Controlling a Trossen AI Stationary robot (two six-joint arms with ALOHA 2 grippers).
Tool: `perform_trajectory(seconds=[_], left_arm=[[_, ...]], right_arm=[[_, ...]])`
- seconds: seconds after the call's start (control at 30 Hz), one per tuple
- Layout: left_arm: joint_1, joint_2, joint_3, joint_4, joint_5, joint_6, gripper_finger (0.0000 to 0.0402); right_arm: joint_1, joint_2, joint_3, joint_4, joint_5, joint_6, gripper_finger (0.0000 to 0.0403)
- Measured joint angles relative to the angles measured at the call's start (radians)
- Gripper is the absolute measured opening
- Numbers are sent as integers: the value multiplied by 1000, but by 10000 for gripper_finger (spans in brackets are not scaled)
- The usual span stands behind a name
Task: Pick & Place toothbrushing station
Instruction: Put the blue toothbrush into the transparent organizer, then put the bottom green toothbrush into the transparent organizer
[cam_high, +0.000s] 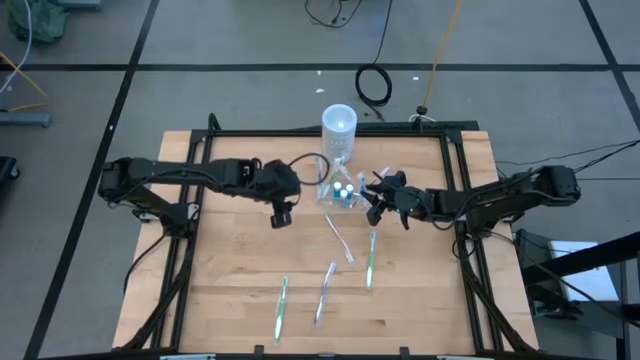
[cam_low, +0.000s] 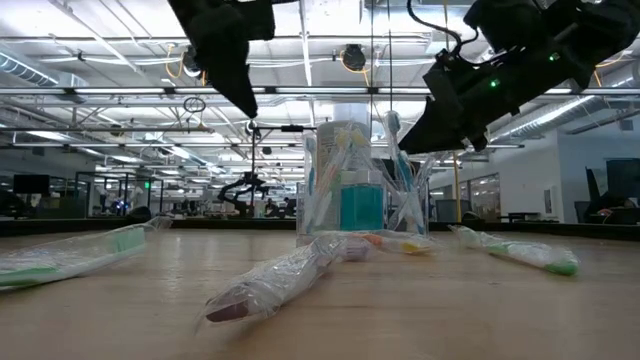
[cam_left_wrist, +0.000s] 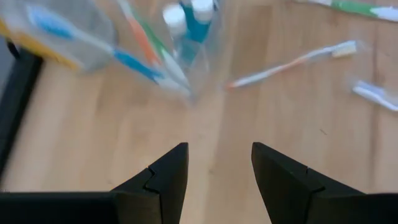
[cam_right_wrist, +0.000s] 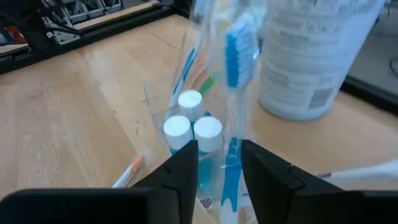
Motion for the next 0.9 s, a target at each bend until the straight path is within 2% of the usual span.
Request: perform_trajectory(seconds=[0.2, 0.37, 0.53, 0.63, 0.73, 0.9], left_arm=[[-87, -1, -67, -10, 0, -264, 184], [-183, -1, -165, 6, 0, -548, 184], [-293, -1, -228, 75, 2, -788, 184], [-361, -1, -265, 189, 49, -855, 184], [-430, -1, -286, 296, 83, -861, 184], [-544, 0, -322, 485, 20, -859, 184]], right_arm=[[0, -71, 0, 6, 0, -92, 134], [2, -127, 0, 1, 0, -96, 139], [2, -130, 0, -3, 0, -96, 135], [2, -130, 0, -4, 0, -95, 136], [2, -130, 0, 2, 0, -95, 137], [2, -130, 0, 8, 0, -94, 137]])
